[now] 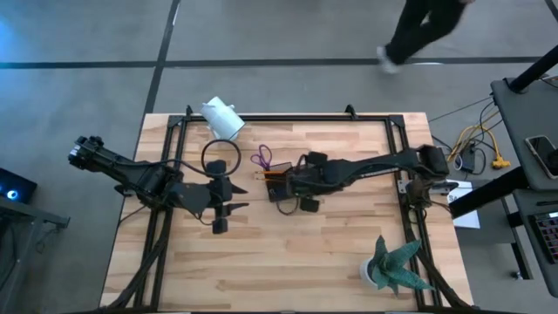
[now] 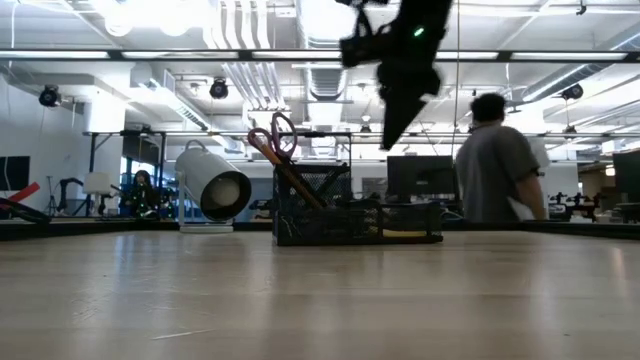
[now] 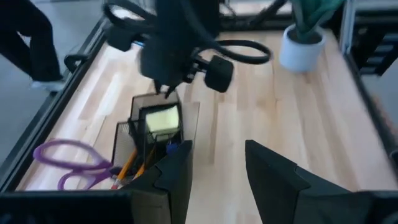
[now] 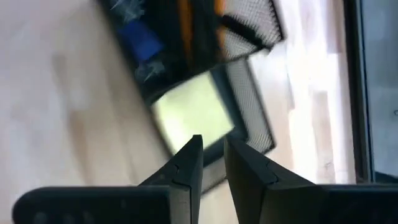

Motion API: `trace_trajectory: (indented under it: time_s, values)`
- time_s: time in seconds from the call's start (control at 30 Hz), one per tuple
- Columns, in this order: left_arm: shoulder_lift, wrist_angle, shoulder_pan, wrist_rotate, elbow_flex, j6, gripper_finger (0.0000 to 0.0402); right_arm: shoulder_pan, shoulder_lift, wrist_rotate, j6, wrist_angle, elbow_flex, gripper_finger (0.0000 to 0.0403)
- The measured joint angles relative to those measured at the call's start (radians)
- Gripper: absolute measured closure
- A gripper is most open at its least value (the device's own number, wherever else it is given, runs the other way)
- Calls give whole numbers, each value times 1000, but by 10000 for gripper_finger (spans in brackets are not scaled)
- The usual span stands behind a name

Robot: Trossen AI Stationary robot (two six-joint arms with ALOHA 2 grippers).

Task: Pick and place office supplies into organizer
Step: Return to Home Position

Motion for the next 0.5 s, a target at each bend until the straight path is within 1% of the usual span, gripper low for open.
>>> trace_trajectory:
  time_s: [0.07, 0.13, 0.27, 0.33, 0.4, 0.5]
  values:
    - [0, 49, 0, 2, 0, -3, 272, 36, -32, -2, 16, -19, -24, 344]
    - [0, 135, 0, 9, 0, -31, 272, 80, -71, -19, 38, -20, -44, 344]
    - [-3, 327, 2, 38, 5, -50, 272, 148, -162, -120, 128, 17, -49, 344]
    - [-3, 341, 20, 121, 32, -32, 272, 168, -221, -158, 160, 34, -49, 344]
    - [-9, 335, 59, 242, 52, -18, 272, 179, -291, -164, 186, 30, -55, 344]
    - [-39, 313, 146, 364, 56, -26, 272, 177, -410, -159, 214, 7, -70, 344]
